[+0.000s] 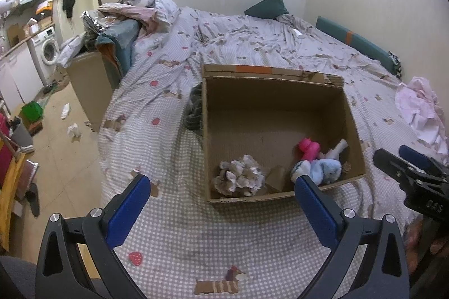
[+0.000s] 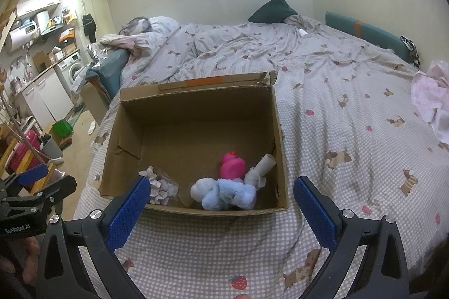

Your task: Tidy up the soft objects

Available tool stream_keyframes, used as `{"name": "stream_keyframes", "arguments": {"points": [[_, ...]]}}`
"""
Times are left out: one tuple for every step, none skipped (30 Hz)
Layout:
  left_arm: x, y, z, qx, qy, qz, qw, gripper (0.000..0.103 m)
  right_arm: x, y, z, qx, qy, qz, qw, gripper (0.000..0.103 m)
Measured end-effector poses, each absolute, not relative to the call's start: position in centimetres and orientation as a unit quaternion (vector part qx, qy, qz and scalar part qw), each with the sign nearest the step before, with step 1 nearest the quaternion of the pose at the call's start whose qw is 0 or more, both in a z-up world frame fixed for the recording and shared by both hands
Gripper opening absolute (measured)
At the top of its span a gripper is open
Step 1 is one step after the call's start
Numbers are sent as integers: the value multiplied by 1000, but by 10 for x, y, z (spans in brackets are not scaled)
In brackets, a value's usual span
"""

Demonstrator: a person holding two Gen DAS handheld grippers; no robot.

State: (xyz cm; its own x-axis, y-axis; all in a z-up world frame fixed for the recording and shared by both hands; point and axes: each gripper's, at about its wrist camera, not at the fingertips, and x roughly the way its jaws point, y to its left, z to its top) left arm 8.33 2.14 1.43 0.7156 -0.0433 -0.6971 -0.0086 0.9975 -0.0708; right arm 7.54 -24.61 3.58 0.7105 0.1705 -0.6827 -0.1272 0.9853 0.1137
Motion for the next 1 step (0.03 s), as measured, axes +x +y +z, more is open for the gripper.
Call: {"name": "stream_keyframes", "arguments": {"points": [[83, 21, 15, -36, 374, -14, 927, 102, 76, -245, 37, 30, 372, 81, 924, 103]]}}
